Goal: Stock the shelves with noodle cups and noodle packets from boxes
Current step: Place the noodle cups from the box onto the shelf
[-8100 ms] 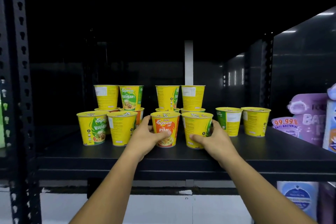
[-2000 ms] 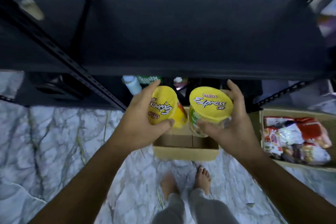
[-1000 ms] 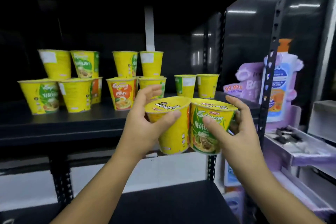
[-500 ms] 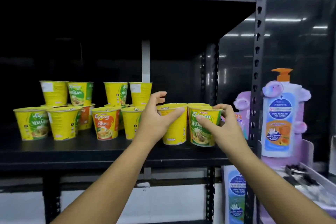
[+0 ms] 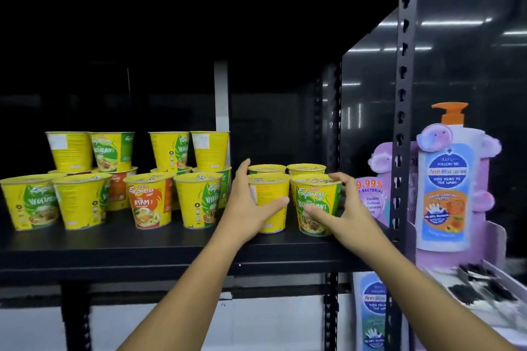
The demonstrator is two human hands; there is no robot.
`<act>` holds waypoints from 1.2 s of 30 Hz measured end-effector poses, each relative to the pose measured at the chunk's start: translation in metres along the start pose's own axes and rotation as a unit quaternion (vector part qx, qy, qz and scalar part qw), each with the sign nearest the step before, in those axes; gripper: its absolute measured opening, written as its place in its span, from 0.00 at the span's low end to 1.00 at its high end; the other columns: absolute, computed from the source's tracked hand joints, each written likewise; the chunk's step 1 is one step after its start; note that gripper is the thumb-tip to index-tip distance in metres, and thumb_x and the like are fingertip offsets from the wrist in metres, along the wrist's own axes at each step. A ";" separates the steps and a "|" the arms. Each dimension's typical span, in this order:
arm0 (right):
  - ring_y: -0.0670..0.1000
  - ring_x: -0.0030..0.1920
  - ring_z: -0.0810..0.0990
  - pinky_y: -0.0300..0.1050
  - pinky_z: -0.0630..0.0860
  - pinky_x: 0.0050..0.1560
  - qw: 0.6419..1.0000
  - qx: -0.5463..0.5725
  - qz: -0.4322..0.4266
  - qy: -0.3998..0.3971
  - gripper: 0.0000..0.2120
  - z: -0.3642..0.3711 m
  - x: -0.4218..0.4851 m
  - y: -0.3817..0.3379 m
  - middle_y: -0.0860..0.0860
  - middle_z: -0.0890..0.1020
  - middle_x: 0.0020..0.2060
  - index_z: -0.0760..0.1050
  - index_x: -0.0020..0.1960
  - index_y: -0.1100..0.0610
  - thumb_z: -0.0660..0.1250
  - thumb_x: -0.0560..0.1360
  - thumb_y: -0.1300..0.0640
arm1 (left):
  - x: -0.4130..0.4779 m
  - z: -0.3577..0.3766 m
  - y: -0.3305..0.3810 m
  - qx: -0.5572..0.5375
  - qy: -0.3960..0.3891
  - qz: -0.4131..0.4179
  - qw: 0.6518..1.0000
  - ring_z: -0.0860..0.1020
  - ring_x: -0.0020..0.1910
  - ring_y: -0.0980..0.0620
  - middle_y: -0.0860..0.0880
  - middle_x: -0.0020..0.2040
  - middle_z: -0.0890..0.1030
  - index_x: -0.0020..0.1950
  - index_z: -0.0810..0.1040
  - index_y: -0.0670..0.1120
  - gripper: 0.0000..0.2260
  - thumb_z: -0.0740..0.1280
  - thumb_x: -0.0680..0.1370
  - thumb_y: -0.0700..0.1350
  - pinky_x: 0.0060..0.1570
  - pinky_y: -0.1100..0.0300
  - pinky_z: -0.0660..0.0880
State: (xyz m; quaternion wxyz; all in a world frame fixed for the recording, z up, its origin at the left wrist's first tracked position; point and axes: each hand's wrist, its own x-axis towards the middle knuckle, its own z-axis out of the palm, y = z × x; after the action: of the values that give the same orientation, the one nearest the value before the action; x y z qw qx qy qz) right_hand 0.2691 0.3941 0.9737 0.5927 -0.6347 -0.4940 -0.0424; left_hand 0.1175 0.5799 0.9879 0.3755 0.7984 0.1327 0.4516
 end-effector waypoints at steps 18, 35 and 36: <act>0.40 0.53 0.80 0.42 0.77 0.52 0.992 -0.085 0.082 0.034 0.27 0.002 0.008 0.007 0.41 0.83 0.54 0.72 0.67 0.47 0.76 0.73 0.41 | 0.008 -0.001 -0.013 -0.024 -0.025 -0.101 0.994 0.78 0.66 0.52 0.57 0.70 0.77 0.80 0.59 0.57 0.56 0.79 0.58 0.70 0.67 0.44 0.76; 0.38 0.48 0.77 0.35 0.71 0.44 0.986 -0.123 0.108 0.010 0.25 0.005 0.015 0.011 0.41 0.80 0.52 0.72 0.64 0.45 0.78 0.72 0.43 | 0.008 0.000 -0.014 0.051 -0.054 -0.090 0.993 0.74 0.70 0.49 0.54 0.75 0.71 0.83 0.48 0.58 0.49 0.78 0.74 0.54 0.70 0.44 0.73; 0.41 0.50 0.78 0.38 0.73 0.46 0.986 -0.127 0.109 0.009 0.25 0.005 0.015 0.011 0.41 0.81 0.52 0.72 0.64 0.46 0.77 0.72 0.42 | 0.008 0.000 -0.015 0.051 -0.049 -0.088 0.994 0.74 0.69 0.49 0.54 0.74 0.72 0.83 0.49 0.57 0.48 0.79 0.74 0.54 0.69 0.45 0.74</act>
State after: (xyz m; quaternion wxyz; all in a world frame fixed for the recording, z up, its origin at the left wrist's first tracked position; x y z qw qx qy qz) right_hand 0.2813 0.4088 0.9741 0.5127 -0.7544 -0.4074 -0.0454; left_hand 0.1237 0.5940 0.9821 0.3788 0.8226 0.2070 0.3700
